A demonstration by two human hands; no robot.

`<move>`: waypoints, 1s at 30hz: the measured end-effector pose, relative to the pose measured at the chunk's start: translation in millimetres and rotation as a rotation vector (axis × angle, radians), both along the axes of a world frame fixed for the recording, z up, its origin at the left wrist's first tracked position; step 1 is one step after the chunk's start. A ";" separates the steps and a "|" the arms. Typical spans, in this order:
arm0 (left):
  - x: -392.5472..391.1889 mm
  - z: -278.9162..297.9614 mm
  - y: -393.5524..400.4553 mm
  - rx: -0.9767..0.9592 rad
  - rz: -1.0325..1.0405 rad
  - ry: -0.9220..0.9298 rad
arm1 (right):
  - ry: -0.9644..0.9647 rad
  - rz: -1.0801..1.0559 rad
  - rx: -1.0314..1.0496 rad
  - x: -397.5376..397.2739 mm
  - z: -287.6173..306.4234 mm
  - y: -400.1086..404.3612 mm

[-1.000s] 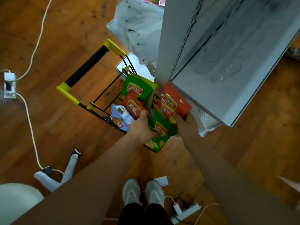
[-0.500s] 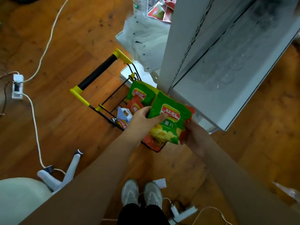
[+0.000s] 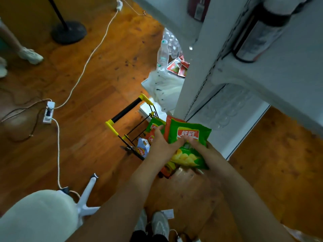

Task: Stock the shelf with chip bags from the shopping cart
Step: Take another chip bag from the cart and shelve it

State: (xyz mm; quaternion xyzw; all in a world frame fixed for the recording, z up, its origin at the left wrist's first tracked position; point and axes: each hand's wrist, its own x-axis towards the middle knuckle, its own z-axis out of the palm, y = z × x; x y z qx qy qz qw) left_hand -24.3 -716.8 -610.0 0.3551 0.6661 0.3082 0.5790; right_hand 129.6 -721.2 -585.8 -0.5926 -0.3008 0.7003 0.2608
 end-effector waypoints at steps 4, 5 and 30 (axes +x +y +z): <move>-10.1 72.5 -26.1 0.015 0.117 -0.034 | -0.167 0.010 0.157 -19.8 57.8 -15.9; -14.7 89.7 -32.7 0.022 0.156 -0.043 | -0.153 0.002 0.182 -24.9 70.9 -20.2; -281.4 282.0 -519.5 0.182 1.163 0.197 | 0.078 1.090 0.533 -384.2 257.7 -382.9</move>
